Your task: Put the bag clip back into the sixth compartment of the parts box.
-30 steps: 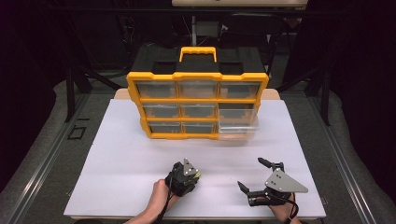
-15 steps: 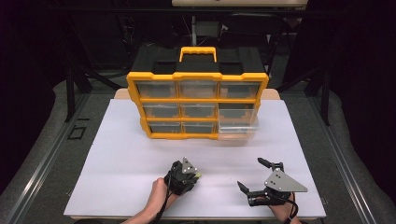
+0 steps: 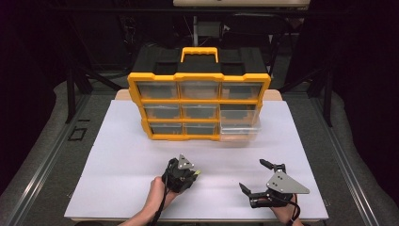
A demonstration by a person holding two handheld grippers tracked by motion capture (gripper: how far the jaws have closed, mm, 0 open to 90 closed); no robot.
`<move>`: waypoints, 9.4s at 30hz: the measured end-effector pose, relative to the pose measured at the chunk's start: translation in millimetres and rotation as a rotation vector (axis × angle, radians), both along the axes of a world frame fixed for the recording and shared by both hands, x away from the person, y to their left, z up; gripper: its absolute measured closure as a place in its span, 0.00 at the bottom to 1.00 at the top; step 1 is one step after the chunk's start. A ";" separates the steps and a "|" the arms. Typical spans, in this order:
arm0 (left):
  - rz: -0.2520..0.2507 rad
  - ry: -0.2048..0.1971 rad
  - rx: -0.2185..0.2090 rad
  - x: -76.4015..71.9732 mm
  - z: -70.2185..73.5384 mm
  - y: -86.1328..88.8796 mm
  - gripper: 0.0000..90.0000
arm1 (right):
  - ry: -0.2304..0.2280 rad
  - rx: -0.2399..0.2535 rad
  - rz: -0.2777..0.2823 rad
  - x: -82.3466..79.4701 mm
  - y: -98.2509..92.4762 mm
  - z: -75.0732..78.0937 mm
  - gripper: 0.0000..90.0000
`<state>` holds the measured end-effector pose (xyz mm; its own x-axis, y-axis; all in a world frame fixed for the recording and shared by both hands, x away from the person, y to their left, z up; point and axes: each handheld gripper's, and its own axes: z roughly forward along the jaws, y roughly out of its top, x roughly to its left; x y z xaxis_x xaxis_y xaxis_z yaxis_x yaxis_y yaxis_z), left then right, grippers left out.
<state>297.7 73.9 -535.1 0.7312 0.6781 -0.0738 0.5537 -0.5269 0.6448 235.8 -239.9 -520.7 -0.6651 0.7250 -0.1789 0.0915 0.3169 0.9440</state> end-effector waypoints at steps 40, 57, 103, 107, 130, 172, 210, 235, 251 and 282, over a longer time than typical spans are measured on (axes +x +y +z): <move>-0.108 0.002 0.043 24.4 23.8 17.5 0.89 | 0.018 -0.011 -0.007 1.7 0.9 -1.6 0.00; -0.149 0.004 0.091 39.1 33.6 13.7 0.89 | 0.017 -0.012 -0.006 1.6 0.6 -1.5 0.00; -0.261 -0.015 0.121 71.7 84.8 -3.7 0.89 | 0.025 -0.009 -0.004 2.5 -0.1 -1.9 0.00; -0.268 -0.017 0.124 73.5 89.2 -5.6 0.89 | 0.025 -0.009 -0.005 2.5 -0.2 -1.9 0.00; -0.314 -0.043 0.173 81.8 114.0 -15.5 0.89 | 0.045 -0.016 0.003 5.4 3.6 -4.4 0.00; -0.384 -0.092 0.198 101.4 168.3 -36.4 0.89 | 0.066 -0.011 0.001 9.1 1.3 -6.4 0.00; -0.420 -0.143 0.211 111.8 219.8 -50.7 0.89 | 0.064 -0.006 -0.012 10.7 -1.3 -7.2 0.00; -0.448 -0.167 0.178 114.1 228.7 -85.5 0.89 | 0.061 -0.020 0.018 11.3 2.3 -5.6 0.00; -0.489 -0.161 0.185 112.7 219.3 -108.1 0.89 | 0.063 -0.021 0.019 11.7 3.7 -6.1 0.00; -0.431 -0.158 0.135 108.6 211.0 -78.7 0.18 | 0.062 -0.028 0.021 11.3 3.8 -5.8 0.00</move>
